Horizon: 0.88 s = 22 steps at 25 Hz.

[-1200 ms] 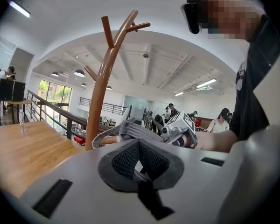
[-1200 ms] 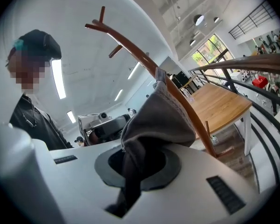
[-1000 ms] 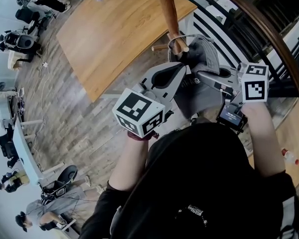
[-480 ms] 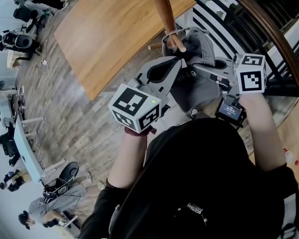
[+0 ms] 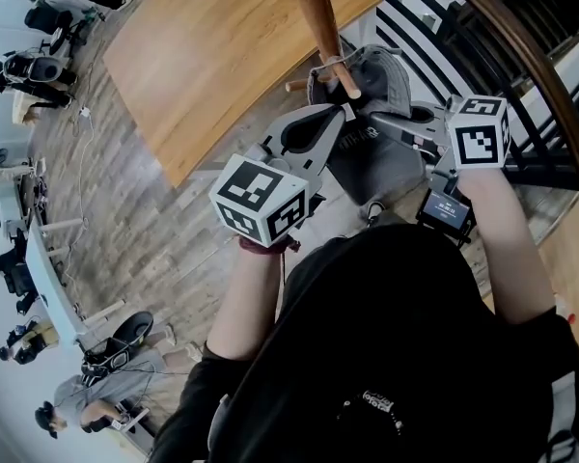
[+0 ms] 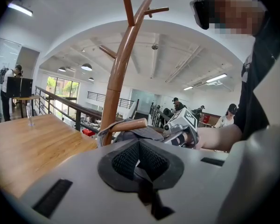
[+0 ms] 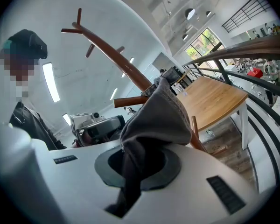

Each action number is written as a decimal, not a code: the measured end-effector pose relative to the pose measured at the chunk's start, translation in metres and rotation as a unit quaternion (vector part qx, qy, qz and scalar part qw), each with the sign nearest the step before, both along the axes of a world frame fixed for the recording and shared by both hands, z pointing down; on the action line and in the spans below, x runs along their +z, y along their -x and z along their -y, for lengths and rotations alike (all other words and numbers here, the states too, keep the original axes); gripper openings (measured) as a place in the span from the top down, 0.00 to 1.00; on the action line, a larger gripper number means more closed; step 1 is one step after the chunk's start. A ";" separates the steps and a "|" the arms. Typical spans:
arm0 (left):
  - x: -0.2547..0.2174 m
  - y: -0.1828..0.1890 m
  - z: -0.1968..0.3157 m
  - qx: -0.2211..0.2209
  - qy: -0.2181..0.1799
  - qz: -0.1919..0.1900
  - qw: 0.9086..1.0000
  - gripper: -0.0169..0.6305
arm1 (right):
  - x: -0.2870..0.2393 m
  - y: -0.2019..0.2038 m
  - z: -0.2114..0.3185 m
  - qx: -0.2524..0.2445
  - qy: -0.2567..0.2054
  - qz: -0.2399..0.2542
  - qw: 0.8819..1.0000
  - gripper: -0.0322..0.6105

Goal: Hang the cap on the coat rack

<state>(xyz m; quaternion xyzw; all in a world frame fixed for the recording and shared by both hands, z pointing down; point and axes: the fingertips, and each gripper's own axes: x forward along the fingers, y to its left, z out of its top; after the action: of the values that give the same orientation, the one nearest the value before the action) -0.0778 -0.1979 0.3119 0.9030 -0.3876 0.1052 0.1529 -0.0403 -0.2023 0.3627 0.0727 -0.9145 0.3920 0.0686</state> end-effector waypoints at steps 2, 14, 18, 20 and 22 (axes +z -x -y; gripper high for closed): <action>0.007 0.002 0.000 -0.003 0.009 -0.007 1.000 0.97 | 0.009 0.000 0.001 0.005 -0.008 -0.010 1.000 0.92; 0.069 0.003 -0.007 -0.016 0.058 -0.008 0.998 0.97 | 0.068 0.003 -0.007 -0.036 -0.138 -0.104 0.984 0.92; 0.062 0.011 -0.010 -0.021 0.057 -0.013 0.998 0.97 | 0.067 0.008 -0.008 -0.037 -0.126 -0.103 0.986 0.82; 0.064 0.012 -0.013 -0.024 0.055 -0.014 0.998 0.97 | 0.073 0.009 -0.010 -0.037 -0.120 -0.100 0.987 0.73; 0.066 0.013 -0.015 -0.026 0.053 -0.016 0.998 0.97 | 0.079 0.008 -0.012 -0.031 -0.119 -0.101 0.987 0.63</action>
<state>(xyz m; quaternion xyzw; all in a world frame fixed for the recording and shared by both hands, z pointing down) -0.0907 -0.1830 0.3775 0.8846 -0.4026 0.1073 0.2093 -0.0478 -0.1907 0.4421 0.0912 -0.9447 0.2691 0.1637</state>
